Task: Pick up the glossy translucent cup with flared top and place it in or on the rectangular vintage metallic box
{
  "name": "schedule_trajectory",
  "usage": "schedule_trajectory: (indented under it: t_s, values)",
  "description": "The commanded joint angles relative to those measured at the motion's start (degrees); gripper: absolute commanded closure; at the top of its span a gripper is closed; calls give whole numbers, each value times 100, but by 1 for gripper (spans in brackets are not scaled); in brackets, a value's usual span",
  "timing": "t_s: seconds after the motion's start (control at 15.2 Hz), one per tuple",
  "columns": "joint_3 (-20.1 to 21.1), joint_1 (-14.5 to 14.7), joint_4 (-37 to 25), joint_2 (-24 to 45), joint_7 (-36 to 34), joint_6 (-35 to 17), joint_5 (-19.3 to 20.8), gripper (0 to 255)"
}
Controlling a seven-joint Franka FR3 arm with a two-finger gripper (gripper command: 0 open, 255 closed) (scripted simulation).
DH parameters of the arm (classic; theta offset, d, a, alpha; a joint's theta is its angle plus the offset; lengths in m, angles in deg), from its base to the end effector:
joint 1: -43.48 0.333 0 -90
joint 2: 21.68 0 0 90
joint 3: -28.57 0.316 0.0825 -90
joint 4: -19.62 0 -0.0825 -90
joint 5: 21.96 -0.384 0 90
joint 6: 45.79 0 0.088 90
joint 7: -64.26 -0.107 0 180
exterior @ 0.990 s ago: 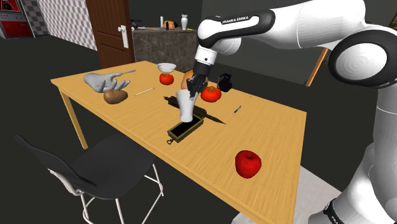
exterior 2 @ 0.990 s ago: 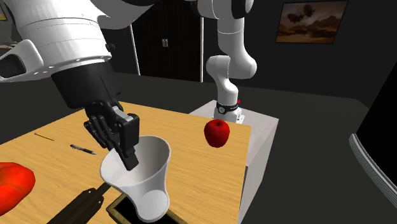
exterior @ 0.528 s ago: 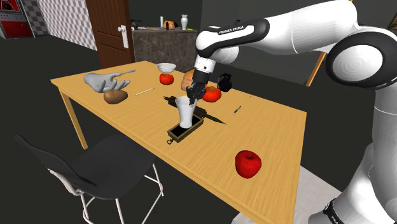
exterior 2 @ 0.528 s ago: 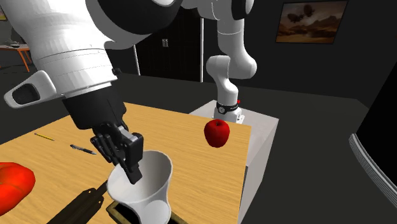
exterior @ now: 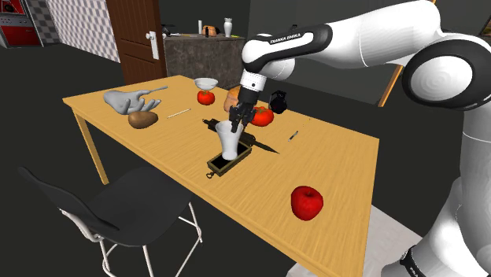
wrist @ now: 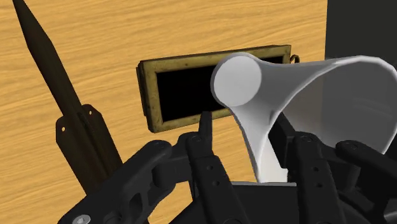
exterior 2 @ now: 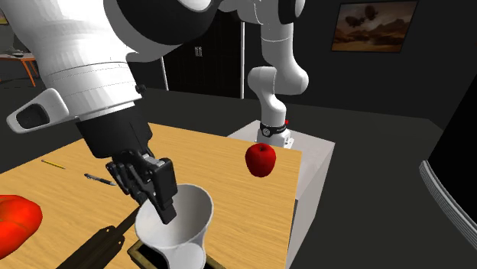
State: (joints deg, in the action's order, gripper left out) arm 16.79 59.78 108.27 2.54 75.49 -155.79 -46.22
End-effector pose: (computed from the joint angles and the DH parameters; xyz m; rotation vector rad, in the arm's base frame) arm 0.6685 0.1005 0.4112 -2.8227 -0.1935 0.0278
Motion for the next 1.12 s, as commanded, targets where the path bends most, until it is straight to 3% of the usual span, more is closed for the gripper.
schedule_trajectory:
  t_s: [0.0, 0.26, 0.53, 1.06]
  values:
    - [0, 0, 0, 0, 0, 0, 0, 0]
    - [0, 0, 0, 0, 0, 0, 0, 0]
    - [-71, -127, -517, -116, -79, 643, 84, 0]
    - [-71, -127, -517, -116, -79, 643, 84, 0]
